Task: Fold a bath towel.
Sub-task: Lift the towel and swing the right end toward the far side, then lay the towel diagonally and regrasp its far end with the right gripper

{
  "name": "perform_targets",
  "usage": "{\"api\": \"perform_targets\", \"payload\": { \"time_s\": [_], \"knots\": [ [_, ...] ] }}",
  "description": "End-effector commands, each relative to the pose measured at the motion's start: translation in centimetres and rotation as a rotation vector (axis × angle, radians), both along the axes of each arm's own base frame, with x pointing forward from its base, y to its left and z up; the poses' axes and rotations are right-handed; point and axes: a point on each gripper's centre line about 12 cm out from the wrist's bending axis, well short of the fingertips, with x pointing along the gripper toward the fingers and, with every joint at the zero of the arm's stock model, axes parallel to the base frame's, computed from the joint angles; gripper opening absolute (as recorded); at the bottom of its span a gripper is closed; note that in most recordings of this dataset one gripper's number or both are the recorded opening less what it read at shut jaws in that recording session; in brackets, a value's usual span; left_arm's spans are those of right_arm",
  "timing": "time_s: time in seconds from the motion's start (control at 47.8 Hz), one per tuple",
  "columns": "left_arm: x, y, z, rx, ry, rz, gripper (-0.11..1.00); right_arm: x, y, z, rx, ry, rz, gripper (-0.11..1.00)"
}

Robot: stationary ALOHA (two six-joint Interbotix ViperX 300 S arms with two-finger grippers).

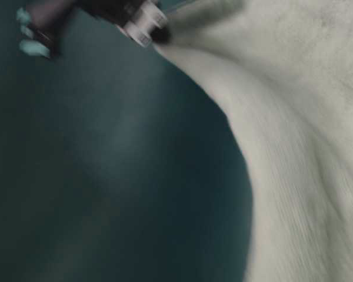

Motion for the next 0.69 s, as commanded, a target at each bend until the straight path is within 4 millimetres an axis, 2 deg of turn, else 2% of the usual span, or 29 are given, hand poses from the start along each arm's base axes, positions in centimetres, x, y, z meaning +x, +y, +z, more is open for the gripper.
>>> {"api": "perform_targets", "payload": {
  "time_s": [0.0, 0.125, 0.188, 0.376, 0.523, 0.585, 0.669],
  "knots": [
    [-2.3, 1.2, -1.7, -0.038, -0.013, 0.024, 0.08, 1.8, -2.4, -1.0, 0.022, -0.032, 0.026, 0.08],
    [-4.6, 2.9, -4.9, -0.078, -0.007, 0.064, 0.08, 3.4, -4.8, -3.6, 0.054, -0.004, 0.019, 0.08],
    [-5.2, 3.6, -5.9, -0.082, 0.000, 0.081, 0.08, 3.9, -5.7, -4.4, 0.063, 0.006, 0.014, 0.08],
    [-6.5, 5.2, -7.7, -0.055, 0.039, 0.114, 0.08, 5.1, -6.9, -5.4, 0.074, -0.003, 0.030, 0.08],
    [-6.5, 5.9, -7.9, -0.044, 0.037, 0.116, 0.08, 5.1, -7.0, -5.6, 0.083, -0.017, 0.037, 0.08],
    [-6.4, 6.0, -7.8, -0.037, 0.035, 0.108, 0.16, 5.2, -6.9, -5.6, 0.085, -0.020, 0.039, 0.09],
    [-6.3, 6.3, -7.7, -0.027, 0.032, 0.099, 0.41, 5.2, -6.7, -5.7, 0.091, -0.020, 0.034, 0.12]
  ]
}}
